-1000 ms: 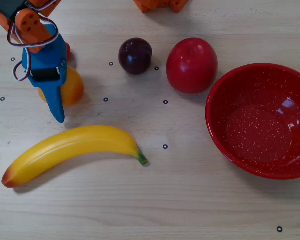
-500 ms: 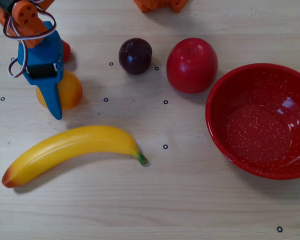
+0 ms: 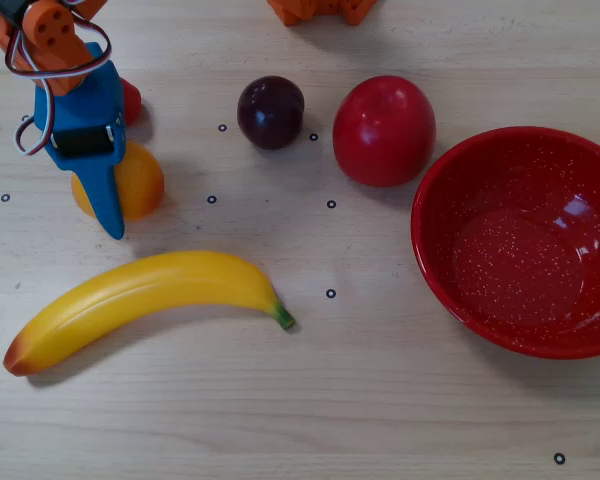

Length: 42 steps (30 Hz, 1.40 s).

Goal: Put the peach in the red bowl.

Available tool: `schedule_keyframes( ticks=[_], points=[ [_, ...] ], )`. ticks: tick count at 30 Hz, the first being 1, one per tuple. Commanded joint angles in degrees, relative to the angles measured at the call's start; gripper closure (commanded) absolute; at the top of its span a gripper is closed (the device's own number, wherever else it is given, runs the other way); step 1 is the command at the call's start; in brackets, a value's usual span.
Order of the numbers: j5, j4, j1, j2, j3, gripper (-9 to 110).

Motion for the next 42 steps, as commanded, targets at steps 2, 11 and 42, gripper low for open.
schedule_keyframes(
  ticks=[2, 11, 42],
  points=[
    [0.44, 1.67, 0.35, 2.02, -2.46, 101],
    [-1.14, 12.48, 0.09, 4.48, -12.22, 101],
    [-24.43, 29.79, 24.52, 24.96, -34.1, 101]
  ],
)
